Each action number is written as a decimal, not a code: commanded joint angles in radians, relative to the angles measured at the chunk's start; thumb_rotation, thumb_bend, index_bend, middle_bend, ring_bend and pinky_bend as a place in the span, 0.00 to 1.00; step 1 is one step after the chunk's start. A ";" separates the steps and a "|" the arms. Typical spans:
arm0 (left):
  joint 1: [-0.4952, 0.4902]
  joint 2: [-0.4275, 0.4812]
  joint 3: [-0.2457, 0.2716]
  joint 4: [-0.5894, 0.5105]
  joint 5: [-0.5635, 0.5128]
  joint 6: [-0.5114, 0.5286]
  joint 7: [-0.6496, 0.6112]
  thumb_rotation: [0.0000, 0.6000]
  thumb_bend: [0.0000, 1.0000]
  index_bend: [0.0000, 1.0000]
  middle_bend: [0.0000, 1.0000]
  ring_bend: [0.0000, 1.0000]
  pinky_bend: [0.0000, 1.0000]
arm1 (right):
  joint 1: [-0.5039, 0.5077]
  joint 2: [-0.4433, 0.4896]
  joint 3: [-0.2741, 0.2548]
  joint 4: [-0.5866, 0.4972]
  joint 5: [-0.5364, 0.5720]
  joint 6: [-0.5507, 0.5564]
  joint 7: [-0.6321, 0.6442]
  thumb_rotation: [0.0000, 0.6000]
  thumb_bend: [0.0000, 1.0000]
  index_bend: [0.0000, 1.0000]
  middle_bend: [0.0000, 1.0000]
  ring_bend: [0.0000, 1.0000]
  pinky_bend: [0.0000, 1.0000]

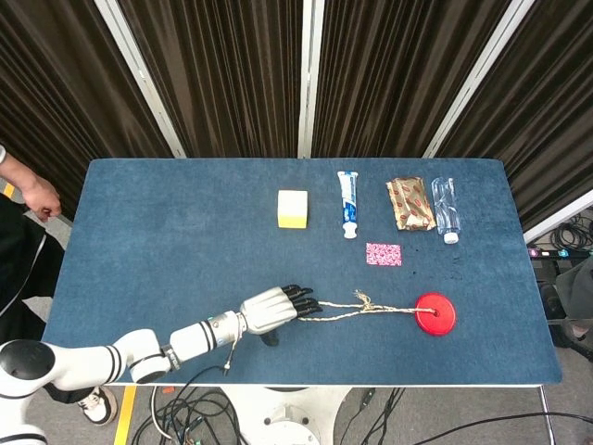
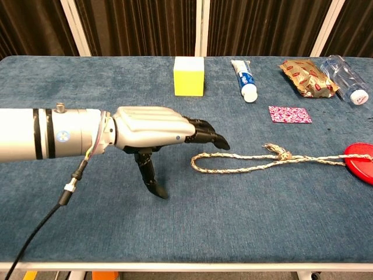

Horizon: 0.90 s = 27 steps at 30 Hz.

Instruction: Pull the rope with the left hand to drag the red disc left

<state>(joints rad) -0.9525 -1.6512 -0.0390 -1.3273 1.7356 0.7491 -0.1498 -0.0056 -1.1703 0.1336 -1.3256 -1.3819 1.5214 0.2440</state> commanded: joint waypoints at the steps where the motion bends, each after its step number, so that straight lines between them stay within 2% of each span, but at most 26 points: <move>1: -0.014 -0.010 0.014 0.013 0.002 0.002 -0.016 1.00 0.11 0.10 0.11 0.00 0.13 | -0.001 -0.002 0.001 0.005 0.000 0.000 0.004 1.00 0.23 0.00 0.00 0.00 0.00; 7: -0.034 -0.022 0.041 0.041 -0.005 -0.006 -0.036 1.00 0.12 0.10 0.14 0.00 0.13 | -0.003 -0.006 0.005 0.013 0.000 0.002 0.011 1.00 0.23 0.00 0.00 0.00 0.00; 17: -0.050 0.010 0.061 0.007 -0.029 -0.009 0.007 1.00 0.17 0.10 0.38 0.01 0.14 | -0.003 -0.016 0.009 0.027 0.002 -0.002 0.014 1.00 0.24 0.00 0.00 0.00 0.00; 20: -0.049 0.018 0.061 -0.001 -0.039 -0.006 0.034 1.00 0.18 0.10 0.45 0.05 0.15 | -0.003 -0.018 0.010 0.027 0.004 -0.002 0.011 1.00 0.25 0.00 0.00 0.00 0.00; 23: -0.046 0.023 0.064 -0.009 -0.057 -0.012 0.055 1.00 0.19 0.11 0.55 0.14 0.18 | -0.003 -0.020 0.012 0.028 0.006 -0.003 0.010 1.00 0.26 0.00 0.00 0.00 0.00; 27: -0.038 0.026 0.070 -0.011 -0.079 -0.019 0.105 1.00 0.19 0.11 0.62 0.21 0.24 | -0.003 -0.022 0.014 0.032 0.009 -0.006 0.010 1.00 0.26 0.00 0.00 0.00 0.00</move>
<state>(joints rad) -0.9955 -1.6277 0.0277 -1.3351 1.6699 0.7350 -0.0629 -0.0084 -1.1920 0.1479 -1.2941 -1.3729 1.5159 0.2542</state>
